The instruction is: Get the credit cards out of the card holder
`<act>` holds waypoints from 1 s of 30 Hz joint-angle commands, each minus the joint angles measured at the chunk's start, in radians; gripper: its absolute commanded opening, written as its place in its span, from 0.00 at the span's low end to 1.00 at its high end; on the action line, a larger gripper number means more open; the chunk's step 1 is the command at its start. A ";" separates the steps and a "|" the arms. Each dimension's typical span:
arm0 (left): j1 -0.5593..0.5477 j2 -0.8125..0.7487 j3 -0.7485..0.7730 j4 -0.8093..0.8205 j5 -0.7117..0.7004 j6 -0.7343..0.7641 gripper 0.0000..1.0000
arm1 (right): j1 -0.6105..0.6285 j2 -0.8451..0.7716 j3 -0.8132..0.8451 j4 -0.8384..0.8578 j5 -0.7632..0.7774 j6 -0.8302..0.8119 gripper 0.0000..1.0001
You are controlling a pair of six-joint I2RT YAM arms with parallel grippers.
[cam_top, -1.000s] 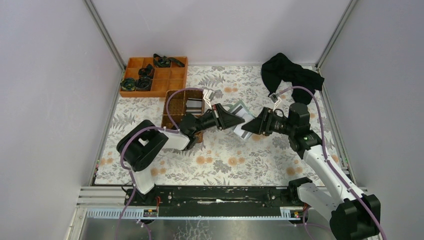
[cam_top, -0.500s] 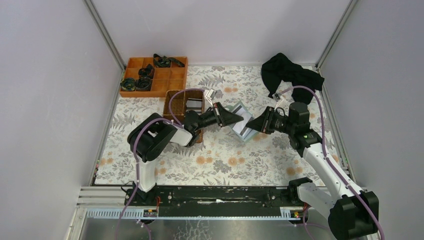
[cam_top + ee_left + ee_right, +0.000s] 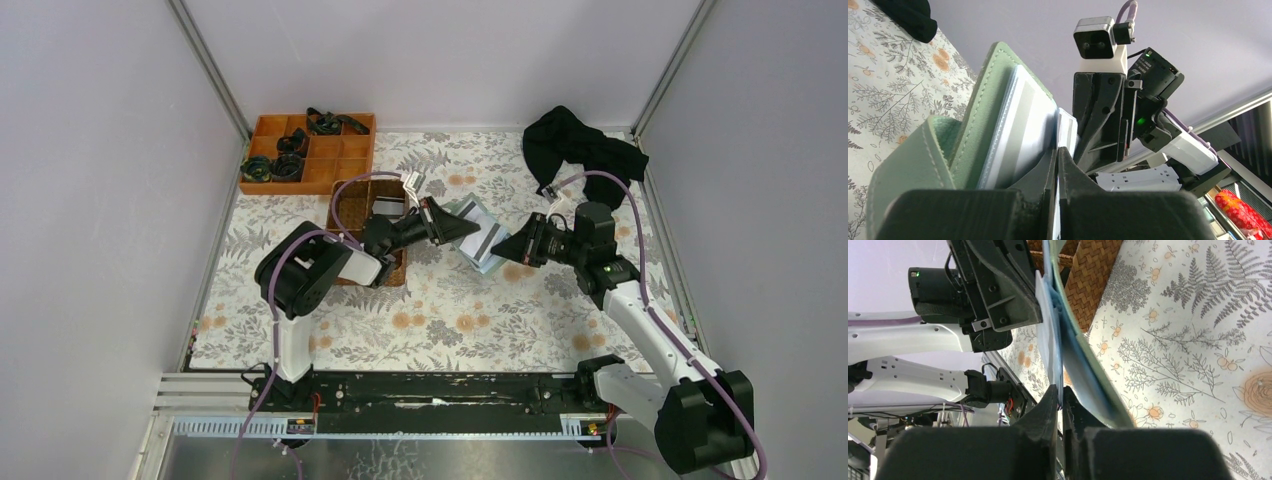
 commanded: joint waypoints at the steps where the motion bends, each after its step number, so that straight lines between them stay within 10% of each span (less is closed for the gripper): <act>1: 0.010 0.007 0.018 0.078 -0.018 0.004 0.00 | -0.006 0.008 0.020 0.066 -0.039 0.001 0.02; 7: 0.010 0.009 0.005 0.078 0.003 0.001 0.01 | -0.021 0.015 -0.006 0.125 -0.073 0.036 0.00; 14: 0.022 -0.025 -0.037 0.079 0.000 0.015 0.26 | -0.041 -0.008 0.001 0.098 -0.063 0.015 0.00; 30: 0.043 -0.031 -0.029 0.079 0.026 0.017 0.17 | -0.047 -0.022 -0.004 0.107 -0.092 0.029 0.00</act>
